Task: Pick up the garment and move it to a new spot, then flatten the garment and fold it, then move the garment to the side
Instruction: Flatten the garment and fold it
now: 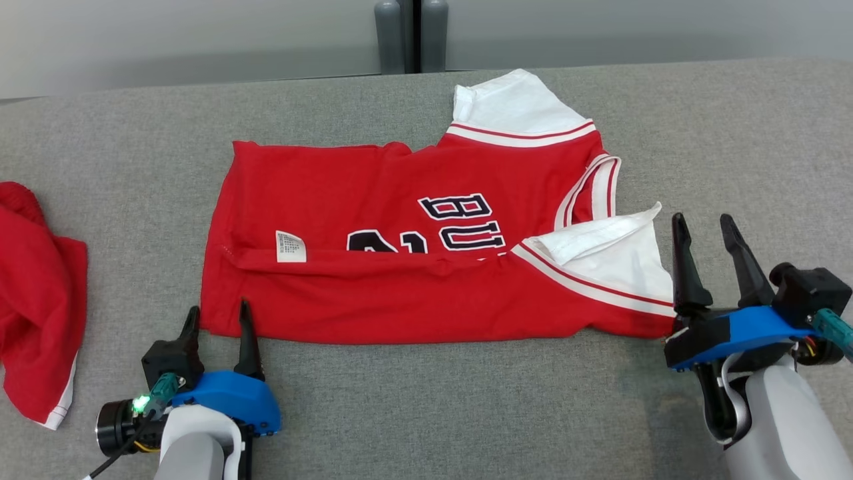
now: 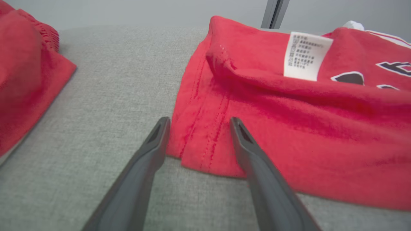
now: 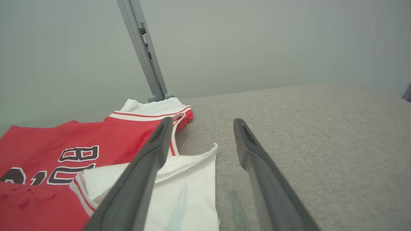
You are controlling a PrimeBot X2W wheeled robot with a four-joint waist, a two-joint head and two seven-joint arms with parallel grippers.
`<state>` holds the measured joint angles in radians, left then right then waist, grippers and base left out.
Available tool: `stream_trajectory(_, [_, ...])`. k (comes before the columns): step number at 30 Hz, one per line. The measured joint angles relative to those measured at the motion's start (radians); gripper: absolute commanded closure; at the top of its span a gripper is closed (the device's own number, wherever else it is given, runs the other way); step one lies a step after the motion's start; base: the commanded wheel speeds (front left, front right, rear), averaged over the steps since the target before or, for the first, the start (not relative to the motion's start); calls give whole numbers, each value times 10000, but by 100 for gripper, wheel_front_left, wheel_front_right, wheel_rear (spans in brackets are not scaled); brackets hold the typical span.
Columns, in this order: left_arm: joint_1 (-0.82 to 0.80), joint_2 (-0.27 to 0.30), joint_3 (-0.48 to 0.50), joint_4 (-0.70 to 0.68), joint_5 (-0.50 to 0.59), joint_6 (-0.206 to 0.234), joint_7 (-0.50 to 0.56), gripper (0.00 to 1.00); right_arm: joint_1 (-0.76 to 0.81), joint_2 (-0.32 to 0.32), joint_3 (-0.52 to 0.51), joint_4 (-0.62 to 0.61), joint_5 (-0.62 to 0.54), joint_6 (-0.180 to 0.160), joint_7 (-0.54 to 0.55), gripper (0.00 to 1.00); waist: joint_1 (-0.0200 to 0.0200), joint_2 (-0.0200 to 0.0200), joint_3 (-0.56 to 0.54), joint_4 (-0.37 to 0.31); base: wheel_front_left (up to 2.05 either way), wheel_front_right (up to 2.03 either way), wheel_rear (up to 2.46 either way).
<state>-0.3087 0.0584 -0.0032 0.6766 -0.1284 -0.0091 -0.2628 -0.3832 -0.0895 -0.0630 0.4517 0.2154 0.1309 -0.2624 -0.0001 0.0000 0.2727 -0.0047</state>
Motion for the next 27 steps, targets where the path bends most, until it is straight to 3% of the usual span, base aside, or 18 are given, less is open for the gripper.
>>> stream_trajectory(10, [-187,92,109,978,-33,69,-75,0,779,58,121,-84,123,0,0,0,-1,-1,85,-216,0,0,0])
stream_trajectory(11, [-298,104,75,1223,-35,25,-75,7,844,42,203,-6,88,0,0,0,-1,-2,88,-234,0,0,0])
stream_trajectory(12, [-426,144,2,1469,-19,-8,-50,7,899,31,282,73,69,0,0,0,-1,-3,86,-254,0,0,0])
stream_trajectory(13, [-537,171,-50,1676,-19,-69,-21,51,944,21,341,134,67,0,0,0,-2,-4,83,-270,0,0,0])
stream_trajectory(14, [-644,173,-94,1858,-19,-130,-17,83,1015,-23,451,199,52,0,0,0,-2,-4,78,-283,0,0,0])
stream_trajectory(15, [-731,173,-150,2004,-19,-190,-19,100,1075,-73,568,282,40,0,-2,0,-2,-4,73,-297,0,0,0])
stream_trajectory(23, [-1169,203,-407,2844,-127,-529,-84,100,1201,-173,1287,1795,-188,-2,-35,0,-2,-5,45,-313,0,0,0])
stream_trajectory(24, [-1203,203,-435,2892,-127,-537,-96,100,1100,-178,1344,2008,-205,0,-42,5,-2,-5,52,-297,0,0,0])
stream_trajectory(25, [-1229,199,-462,2932,-130,-552,-113,100,980,-176,1390,2205,-203,-2,-65,46,-2,-5,56,-275,0,0,0])
stream_trajectory(26, [-1247,199,-485,2941,-146,-606,-119,100,868,-169,1432,2332,-192,-2,-82,65,-1,-5,57,-251,0,0,0])
stream_trajectory(27, [-1260,194,-516,2941,-169,-621,-121,100,759,-174,1463,2443,-165,-2,-84,100,-1,-4,53,-220,0,0,0])
